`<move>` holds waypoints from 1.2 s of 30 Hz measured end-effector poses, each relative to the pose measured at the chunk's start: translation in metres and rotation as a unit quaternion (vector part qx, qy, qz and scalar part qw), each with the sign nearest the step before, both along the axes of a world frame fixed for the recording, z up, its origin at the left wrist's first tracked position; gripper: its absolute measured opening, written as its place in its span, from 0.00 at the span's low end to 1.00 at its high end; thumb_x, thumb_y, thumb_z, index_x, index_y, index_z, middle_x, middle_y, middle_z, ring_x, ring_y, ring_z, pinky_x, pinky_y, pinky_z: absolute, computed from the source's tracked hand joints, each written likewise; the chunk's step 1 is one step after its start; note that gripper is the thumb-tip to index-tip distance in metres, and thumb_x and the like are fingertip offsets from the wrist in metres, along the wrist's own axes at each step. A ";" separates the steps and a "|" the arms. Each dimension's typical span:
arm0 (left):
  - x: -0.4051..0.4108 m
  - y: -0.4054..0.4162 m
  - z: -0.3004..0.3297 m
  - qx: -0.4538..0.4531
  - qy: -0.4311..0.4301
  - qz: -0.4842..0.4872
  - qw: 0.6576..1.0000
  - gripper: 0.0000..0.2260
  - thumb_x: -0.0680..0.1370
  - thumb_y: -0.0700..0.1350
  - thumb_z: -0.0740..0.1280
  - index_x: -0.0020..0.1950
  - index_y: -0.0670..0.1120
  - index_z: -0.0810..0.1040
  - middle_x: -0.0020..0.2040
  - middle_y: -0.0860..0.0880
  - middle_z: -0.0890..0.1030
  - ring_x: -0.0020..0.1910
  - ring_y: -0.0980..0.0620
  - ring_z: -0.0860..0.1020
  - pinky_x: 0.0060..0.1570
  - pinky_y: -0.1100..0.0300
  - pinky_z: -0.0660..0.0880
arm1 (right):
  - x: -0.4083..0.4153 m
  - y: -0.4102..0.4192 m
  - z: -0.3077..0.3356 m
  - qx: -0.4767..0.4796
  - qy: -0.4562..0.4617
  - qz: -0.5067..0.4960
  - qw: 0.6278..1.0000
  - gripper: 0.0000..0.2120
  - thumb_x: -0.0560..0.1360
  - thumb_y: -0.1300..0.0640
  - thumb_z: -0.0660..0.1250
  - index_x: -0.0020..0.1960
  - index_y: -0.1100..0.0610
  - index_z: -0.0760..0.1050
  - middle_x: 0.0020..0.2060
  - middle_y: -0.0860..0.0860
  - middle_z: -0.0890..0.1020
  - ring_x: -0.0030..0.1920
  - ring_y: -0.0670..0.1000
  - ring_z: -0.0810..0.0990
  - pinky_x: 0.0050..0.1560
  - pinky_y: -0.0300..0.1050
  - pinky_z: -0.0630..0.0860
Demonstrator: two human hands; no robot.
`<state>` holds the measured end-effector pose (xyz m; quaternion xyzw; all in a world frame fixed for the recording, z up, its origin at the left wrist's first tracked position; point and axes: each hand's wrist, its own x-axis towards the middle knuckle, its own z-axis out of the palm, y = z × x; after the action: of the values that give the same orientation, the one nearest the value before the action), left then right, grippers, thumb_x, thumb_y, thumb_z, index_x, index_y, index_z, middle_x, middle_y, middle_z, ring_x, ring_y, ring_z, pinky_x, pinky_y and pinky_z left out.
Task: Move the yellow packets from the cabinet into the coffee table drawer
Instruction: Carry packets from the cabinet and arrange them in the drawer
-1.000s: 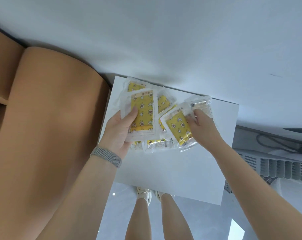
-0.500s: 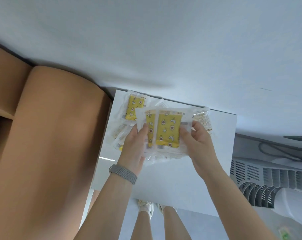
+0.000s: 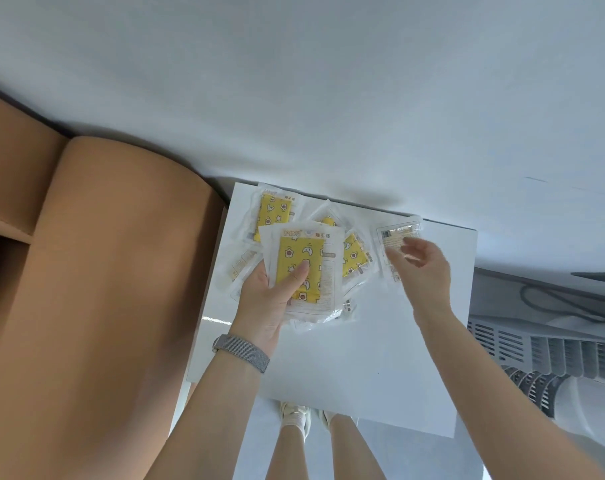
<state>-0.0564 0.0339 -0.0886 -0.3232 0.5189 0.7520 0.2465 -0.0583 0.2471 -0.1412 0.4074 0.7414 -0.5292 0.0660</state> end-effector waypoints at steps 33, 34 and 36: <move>0.002 -0.036 -0.002 -0.002 -0.001 0.065 0.998 0.20 0.73 0.40 0.71 0.65 0.43 0.76 0.57 0.46 0.83 0.54 0.47 0.83 0.44 0.56 0.81 | -0.029 0.056 -0.017 0.273 -0.083 0.391 0.875 0.13 0.78 0.63 0.66 0.62 0.61 0.75 0.48 0.61 0.78 0.52 0.63 0.76 0.43 0.46 0.64; 0.003 -0.036 -0.002 -0.001 0.000 0.066 0.998 0.20 0.73 0.40 0.71 0.65 0.43 0.76 0.57 0.46 0.83 0.54 0.47 0.83 0.44 0.56 0.81 | -0.030 0.055 -0.012 0.252 -0.077 0.387 0.884 0.10 0.77 0.60 0.67 0.58 0.61 0.76 0.45 0.59 0.79 0.50 0.63 0.77 0.41 0.45 0.65; 0.005 -0.037 -0.003 -0.001 0.000 0.069 0.998 0.20 0.73 0.40 0.71 0.65 0.43 0.76 0.57 0.46 0.83 0.54 0.47 0.83 0.44 0.56 0.81 | -0.034 0.051 0.003 0.185 -0.053 0.370 0.909 0.04 0.75 0.58 0.70 0.43 0.58 0.79 0.34 0.53 0.78 0.40 0.56 0.77 0.34 0.37 0.65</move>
<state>-0.0515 -0.0029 -0.0913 -0.3585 0.4962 0.7666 0.1938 -0.0920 0.2980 -0.1381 0.1368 0.9188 -0.2979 0.2199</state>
